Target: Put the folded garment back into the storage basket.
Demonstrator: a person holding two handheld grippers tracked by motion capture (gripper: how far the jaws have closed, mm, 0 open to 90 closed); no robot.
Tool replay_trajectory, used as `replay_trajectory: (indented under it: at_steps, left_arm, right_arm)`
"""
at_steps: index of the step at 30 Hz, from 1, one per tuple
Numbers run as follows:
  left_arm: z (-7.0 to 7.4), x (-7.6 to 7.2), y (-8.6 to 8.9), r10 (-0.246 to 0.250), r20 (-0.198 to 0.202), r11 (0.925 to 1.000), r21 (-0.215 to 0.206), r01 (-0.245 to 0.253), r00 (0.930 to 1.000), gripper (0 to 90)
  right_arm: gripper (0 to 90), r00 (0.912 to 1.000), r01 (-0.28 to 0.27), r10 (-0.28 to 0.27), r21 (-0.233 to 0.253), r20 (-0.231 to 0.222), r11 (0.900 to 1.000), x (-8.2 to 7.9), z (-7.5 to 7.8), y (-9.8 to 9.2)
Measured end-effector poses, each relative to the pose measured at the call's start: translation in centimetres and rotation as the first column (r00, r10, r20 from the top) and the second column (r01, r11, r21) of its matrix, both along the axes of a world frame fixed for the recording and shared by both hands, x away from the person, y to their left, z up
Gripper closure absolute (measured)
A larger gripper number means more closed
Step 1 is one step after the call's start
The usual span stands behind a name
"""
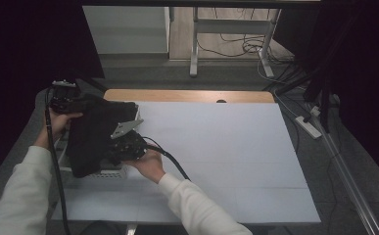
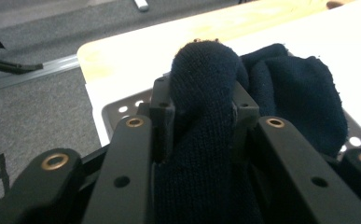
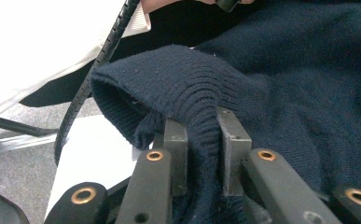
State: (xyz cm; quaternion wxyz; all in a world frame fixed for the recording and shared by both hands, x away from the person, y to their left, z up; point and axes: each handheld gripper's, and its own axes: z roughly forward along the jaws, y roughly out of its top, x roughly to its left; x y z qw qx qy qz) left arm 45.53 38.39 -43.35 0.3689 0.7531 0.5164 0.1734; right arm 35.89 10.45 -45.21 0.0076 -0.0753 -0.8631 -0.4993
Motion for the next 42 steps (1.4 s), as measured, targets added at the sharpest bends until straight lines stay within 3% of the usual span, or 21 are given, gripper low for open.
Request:
replay_trajectory:
  at_steps: [3, 13, 15, 18, 20, 24, 26, 27, 31, 35, 38, 42]
  left_arm:
    - [-0.4, 0.3, -0.5, -0.011, -0.014, 0.9995, 0.030, 0.011, 0.9998, 68.8]
    - [-0.5, 0.8, -1.3, -0.010, -0.001, 0.9985, 0.055, 0.010, 1.0000, 66.9]
    - [-0.6, 0.9, -1.1, 0.008, -0.002, 0.9987, 0.049, -0.008, 1.0000, 58.5]
    - [-0.4, 0.7, -0.9, 0.060, 0.011, 0.9956, 0.072, -0.060, 0.9982, 29.0]
    - [0.2, 0.2, -0.5, 0.070, 0.045, 0.9966, 0.040, -0.072, 0.9965, 24.9]
    - [1.0, -0.7, -0.1, 0.071, 0.075, 0.9955, 0.057, -0.076, 0.9946, 35.8]
    - [1.0, -0.8, 0.1, 0.060, 0.064, 0.9955, 0.069, -0.065, 0.9961, 50.8]
    - [1.0, -0.9, 0.1, 0.061, 0.057, 0.9948, 0.077, -0.066, 0.9965, 62.5]
    - [0.8, -1.2, 0.7, 0.073, 0.023, 0.9941, 0.079, -0.074, 0.9971, 88.2]
    - [0.6, -1.7, 1.5, 0.104, 0.024, 0.9885, 0.108, -0.106, 0.9943, 88.7]
    - [0.3, -2.0, 2.0, 0.121, 0.016, 0.9868, 0.106, -0.122, 0.9925, 88.7]
    - [-0.6, -1.6, 1.9, 0.127, -0.023, 0.9854, 0.118, -0.123, 0.9917, 88.7]
  right_arm:
    - [76.6, 1.0000, 0.000, 0.000, -0.004, -0.005, 1.000, 0.1, -0.1, 0.0]
    - [78.6, 1.0000, -0.007, 0.007, -0.004, -0.005, 1.000, 0.1, -0.1, 0.0]
    - [76.5, 0.9997, -0.005, 0.004, -0.015, -0.024, 1.000, 0.4, -0.3, 0.0]
    - [58.9, 0.9991, -0.006, 0.005, -0.017, -0.042, 1.000, 0.5, -0.3, -0.2]
    - [47.2, 0.9992, 0.010, -0.011, -0.014, -0.038, 1.000, 0.4, 0.0, -0.5]
    - [41.5, 0.9980, 0.057, -0.057, 0.016, -0.028, 0.998, 0.6, 0.7, -1.5]
    - [41.2, 0.9974, 0.069, -0.069, 0.023, -0.023, 0.997, 0.6, 0.9, -2.1]
    - [41.2, 0.9969, 0.076, -0.076, 0.025, -0.020, 0.997, 0.7, 1.0, -2.5]
    - [41.2, 0.9957, 0.092, -0.092, 0.021, -0.010, 0.996, 0.8, 1.1, -3.9]
    - [41.1, 0.9926, 0.121, -0.121, 0.020, -0.002, 0.992, 0.9, 0.9, -5.5]
    - [41.2, 0.9891, 0.147, -0.147, 0.033, -0.008, 0.989, 1.0, 0.9, -6.8]
    - [41.2, 0.9855, 0.170, -0.170, 0.038, -0.009, 0.985, 1.1, 0.9, -8.4]
